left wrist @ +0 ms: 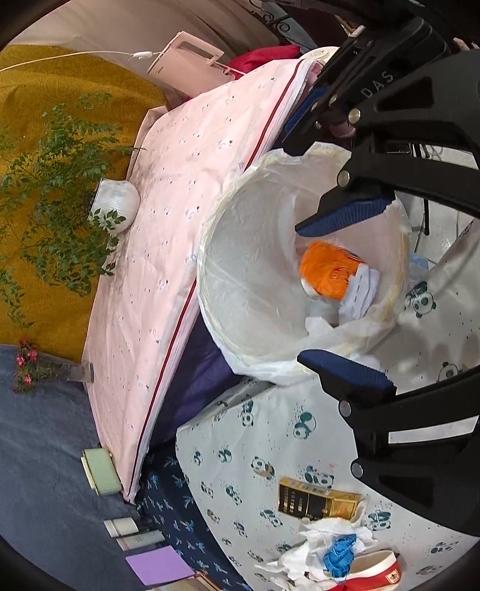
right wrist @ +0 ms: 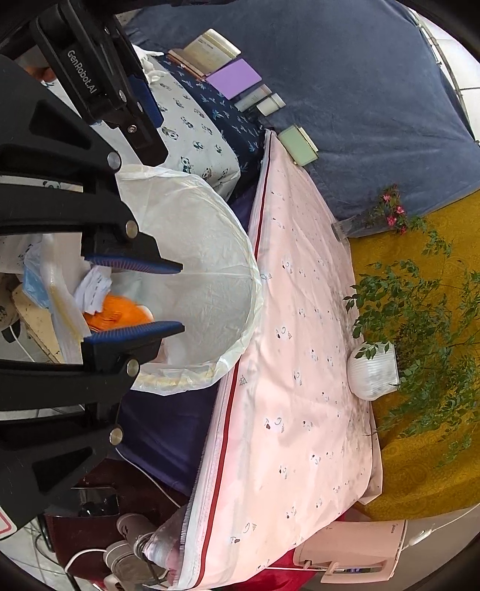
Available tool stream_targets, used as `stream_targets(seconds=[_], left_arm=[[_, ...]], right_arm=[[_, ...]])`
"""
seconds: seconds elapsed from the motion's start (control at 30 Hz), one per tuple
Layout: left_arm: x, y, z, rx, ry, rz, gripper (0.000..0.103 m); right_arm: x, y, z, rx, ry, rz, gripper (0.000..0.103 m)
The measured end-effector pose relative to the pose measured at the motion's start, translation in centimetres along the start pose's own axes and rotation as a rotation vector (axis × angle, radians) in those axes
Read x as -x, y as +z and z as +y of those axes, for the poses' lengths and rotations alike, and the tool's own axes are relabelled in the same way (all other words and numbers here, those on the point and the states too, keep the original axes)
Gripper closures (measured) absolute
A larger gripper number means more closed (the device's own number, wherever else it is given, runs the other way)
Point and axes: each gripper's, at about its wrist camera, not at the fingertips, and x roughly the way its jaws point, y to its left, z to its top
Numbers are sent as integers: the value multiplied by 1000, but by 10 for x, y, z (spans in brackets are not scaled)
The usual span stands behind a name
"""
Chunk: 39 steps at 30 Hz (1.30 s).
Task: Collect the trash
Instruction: 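Withdraw both tools from the wastebasket back over the table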
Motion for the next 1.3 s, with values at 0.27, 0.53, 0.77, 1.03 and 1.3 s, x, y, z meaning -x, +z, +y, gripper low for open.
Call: stream_targets(seconds=[0.27, 0.53, 0.77, 1.03, 1.3], left_arm=[[21, -4, 27, 50, 55, -32, 34], [60, -17, 71, 123, 138, -73, 33], [96, -36, 122, 199, 221, -95, 33], [132, -61, 182, 293, 306, -115, 33], [164, -93, 251, 391, 400, -122, 26]], right_arm=[[15, -2, 22, 30, 18, -17, 58], [33, -11, 67, 92, 75, -20, 48], [45, -24, 118, 160, 140, -3, 44], [54, -46, 178, 248, 208, 26, 40], [60, -71, 236, 326, 264, 58, 34]])
